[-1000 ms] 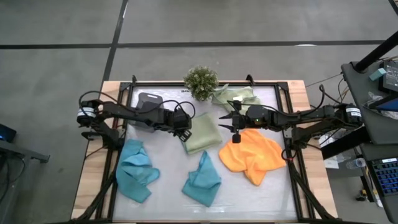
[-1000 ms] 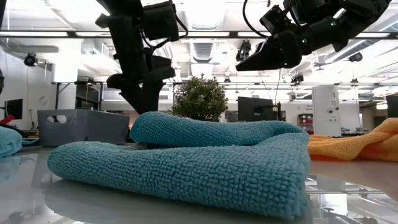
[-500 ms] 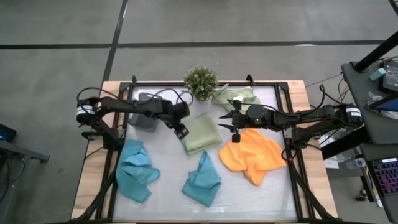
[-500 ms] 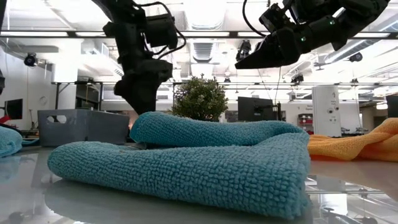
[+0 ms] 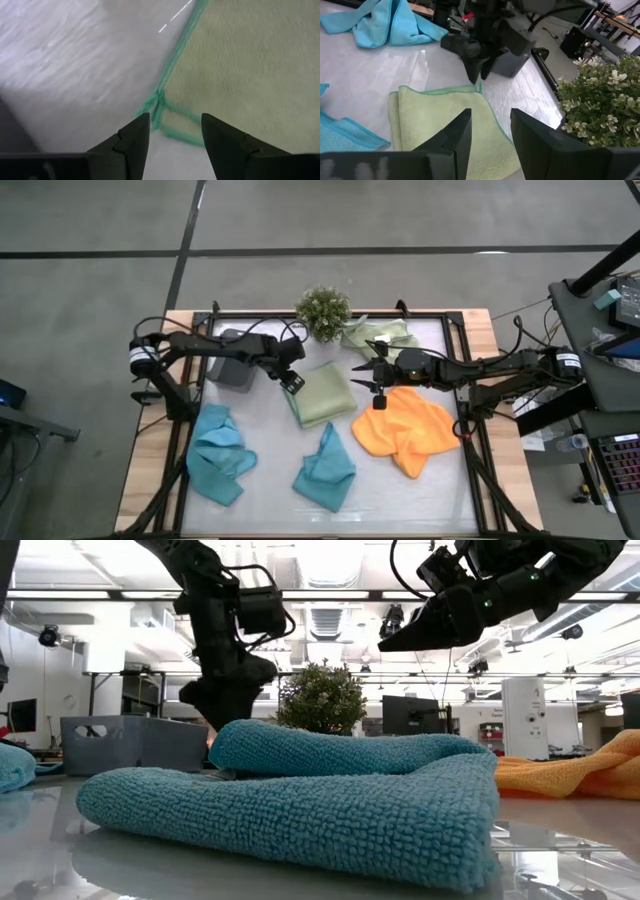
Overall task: Fold microfiber towels
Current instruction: Fold the left green microfiber cloth
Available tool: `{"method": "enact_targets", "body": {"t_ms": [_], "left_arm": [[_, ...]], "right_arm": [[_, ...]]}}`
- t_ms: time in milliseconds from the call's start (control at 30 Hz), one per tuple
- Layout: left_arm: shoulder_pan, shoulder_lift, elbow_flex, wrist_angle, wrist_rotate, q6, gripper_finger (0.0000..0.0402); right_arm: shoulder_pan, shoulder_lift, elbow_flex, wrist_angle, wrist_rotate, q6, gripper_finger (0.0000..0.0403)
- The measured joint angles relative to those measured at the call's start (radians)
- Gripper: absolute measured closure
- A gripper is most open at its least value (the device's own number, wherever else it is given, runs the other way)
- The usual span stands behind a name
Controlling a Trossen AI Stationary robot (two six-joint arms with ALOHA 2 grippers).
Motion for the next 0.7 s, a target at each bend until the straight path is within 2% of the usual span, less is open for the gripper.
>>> {"method": "enact_targets", "body": {"t_ms": [233,700], "left_arm": [[-0.009,0.058,0.001,0.125,-0.044,0.002,0.0237],[-0.026,0.092,0.000,0.127,-0.046,0.043,0.0241]], "right_arm": [[0.000,0.000,0.000,-0.001,0.000,0.000,0.0275],[0.000,0.000,-0.002,-0.001,0.000,-0.003,0.0275]]}}
